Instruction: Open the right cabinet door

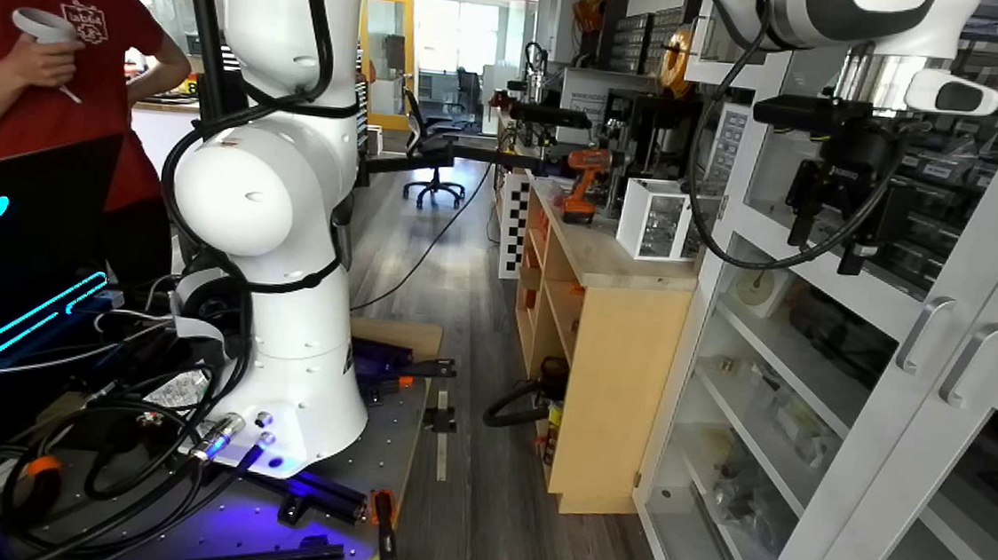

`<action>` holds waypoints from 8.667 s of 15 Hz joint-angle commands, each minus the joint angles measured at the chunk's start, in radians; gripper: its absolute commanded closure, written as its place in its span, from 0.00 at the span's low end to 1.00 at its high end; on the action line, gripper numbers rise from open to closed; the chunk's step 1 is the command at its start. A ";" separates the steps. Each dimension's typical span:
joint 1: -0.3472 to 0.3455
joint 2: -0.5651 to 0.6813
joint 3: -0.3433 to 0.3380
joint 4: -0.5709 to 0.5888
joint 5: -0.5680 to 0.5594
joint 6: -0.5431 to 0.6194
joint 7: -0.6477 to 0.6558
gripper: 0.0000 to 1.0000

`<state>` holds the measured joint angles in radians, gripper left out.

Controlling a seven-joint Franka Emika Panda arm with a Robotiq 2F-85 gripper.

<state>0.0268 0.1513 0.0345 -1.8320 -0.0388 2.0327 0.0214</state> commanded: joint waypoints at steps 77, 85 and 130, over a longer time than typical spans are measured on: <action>-0.113 0.260 -0.002 -0.066 0.020 0.947 -0.160 0.59; -0.280 0.284 0.212 -0.056 0.143 0.971 -0.354 0.99; -0.269 -0.259 -0.125 -0.410 0.081 0.435 -0.696 0.09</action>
<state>-0.2869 -0.0489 -0.0487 -2.2211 0.1657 2.5088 -0.7965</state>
